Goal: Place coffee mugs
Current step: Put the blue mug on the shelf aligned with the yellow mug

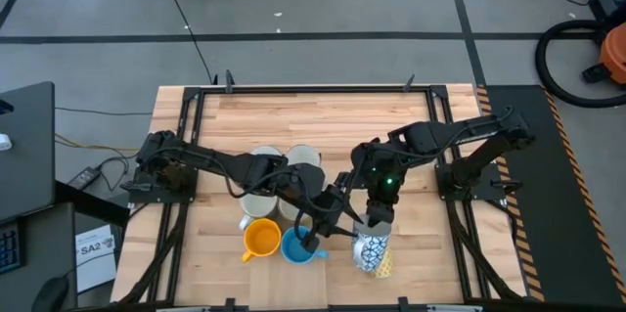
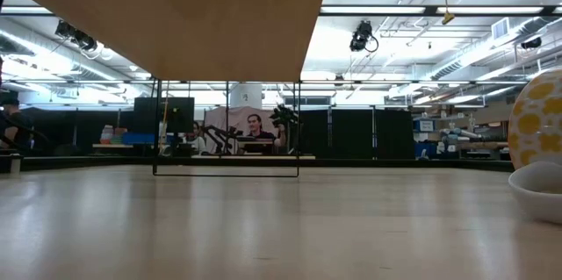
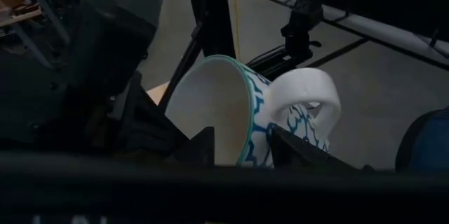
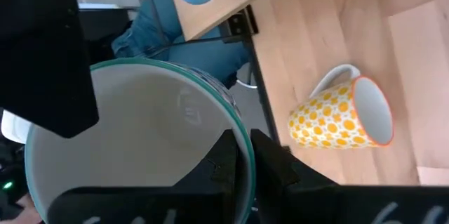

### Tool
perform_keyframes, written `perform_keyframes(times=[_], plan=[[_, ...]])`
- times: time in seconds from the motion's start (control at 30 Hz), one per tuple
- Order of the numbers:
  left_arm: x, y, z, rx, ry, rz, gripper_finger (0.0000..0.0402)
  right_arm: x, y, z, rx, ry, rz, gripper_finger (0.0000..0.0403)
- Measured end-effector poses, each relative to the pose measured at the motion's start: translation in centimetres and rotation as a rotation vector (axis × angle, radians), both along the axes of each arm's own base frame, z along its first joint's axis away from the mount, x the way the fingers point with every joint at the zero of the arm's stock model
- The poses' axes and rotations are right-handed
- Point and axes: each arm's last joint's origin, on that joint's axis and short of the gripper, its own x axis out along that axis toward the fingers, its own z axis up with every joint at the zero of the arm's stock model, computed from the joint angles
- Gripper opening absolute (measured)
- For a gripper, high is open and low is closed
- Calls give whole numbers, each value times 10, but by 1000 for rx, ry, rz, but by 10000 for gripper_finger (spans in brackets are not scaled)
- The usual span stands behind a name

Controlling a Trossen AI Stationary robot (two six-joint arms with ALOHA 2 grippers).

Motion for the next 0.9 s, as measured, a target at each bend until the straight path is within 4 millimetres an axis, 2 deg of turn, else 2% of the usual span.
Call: perform_keyframes(times=[0.37,0.9], plan=[[-1,-2,1,-12,0,-36,149,2,-9,3,128,6,44,30],[0,-1,6,-38,-45,-65,149,5,-15,4,137,-23,43,30]])
